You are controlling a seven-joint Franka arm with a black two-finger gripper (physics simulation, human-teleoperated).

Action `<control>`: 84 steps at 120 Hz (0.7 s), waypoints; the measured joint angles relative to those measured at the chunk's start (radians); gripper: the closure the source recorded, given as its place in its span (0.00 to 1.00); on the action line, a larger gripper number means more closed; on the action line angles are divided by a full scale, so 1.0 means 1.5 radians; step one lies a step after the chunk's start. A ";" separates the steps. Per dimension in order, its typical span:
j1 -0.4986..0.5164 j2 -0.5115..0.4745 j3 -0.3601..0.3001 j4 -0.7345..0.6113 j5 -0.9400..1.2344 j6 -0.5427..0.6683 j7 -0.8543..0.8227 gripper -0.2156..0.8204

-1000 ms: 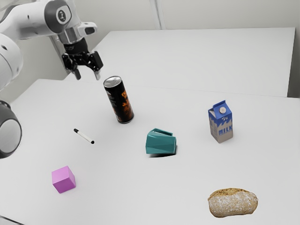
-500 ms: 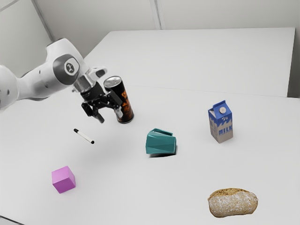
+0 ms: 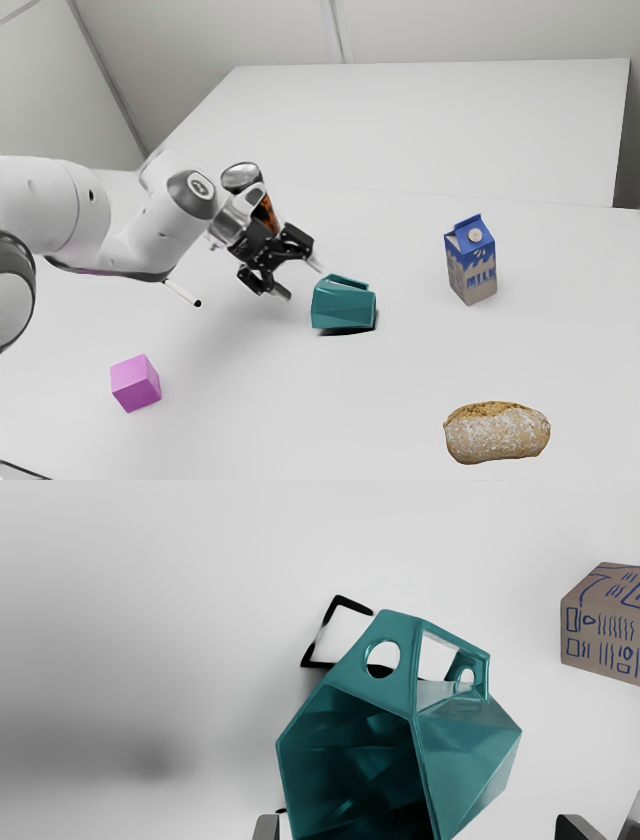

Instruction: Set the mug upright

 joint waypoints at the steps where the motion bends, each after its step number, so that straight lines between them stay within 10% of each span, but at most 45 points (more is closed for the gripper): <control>1: 0.000 0.002 0.000 -0.001 -0.007 0.001 0.003 0.21; 84: 0.002 0.048 -0.034 -0.030 -0.257 0.013 0.229 0.23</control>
